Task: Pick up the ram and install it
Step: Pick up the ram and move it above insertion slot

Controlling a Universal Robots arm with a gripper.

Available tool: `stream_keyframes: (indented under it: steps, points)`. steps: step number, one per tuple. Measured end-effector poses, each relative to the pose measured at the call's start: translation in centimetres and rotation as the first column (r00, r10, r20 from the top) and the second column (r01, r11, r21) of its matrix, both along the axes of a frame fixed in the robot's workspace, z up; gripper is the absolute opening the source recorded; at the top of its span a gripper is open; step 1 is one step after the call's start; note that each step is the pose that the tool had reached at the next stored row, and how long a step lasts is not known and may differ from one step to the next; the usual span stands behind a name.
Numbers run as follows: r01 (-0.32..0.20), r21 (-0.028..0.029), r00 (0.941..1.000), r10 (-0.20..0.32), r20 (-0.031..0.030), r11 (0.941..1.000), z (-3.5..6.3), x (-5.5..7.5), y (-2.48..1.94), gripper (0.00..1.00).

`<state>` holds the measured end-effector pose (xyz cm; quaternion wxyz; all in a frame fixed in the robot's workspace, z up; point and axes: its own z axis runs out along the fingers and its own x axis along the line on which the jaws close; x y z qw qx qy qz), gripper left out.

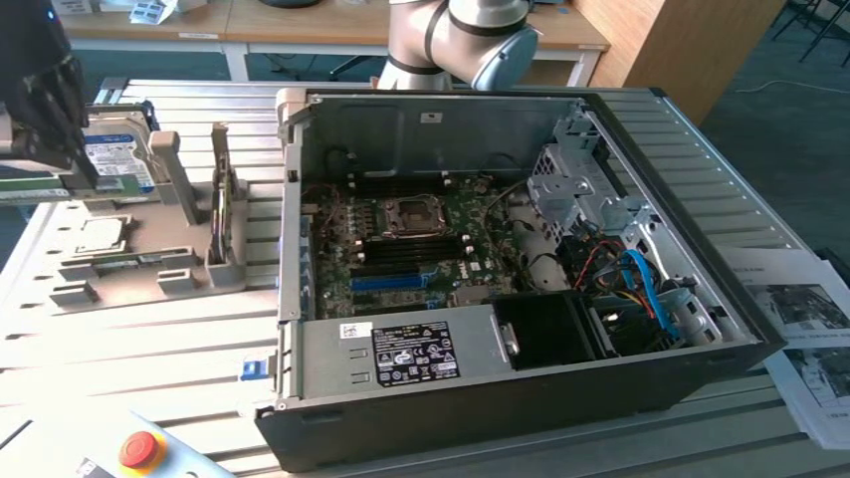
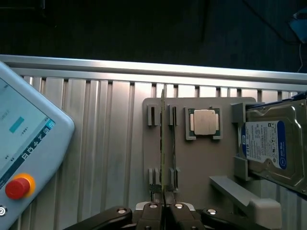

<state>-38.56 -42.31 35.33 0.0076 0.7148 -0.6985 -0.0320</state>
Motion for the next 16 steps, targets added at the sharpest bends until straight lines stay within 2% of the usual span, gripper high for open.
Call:
stream_keyframes:
  steps: [10, 16]
  points:
    - [0.000, 0.0000, 1.0000, 0.000, -0.0001, 1.0000, 2.84, 0.0, 0.00, 0.12]
    - [0.000, 0.0001, 1.0000, 0.000, 0.0000, 1.0000, 3.15, 0.0, 0.00, 0.12]
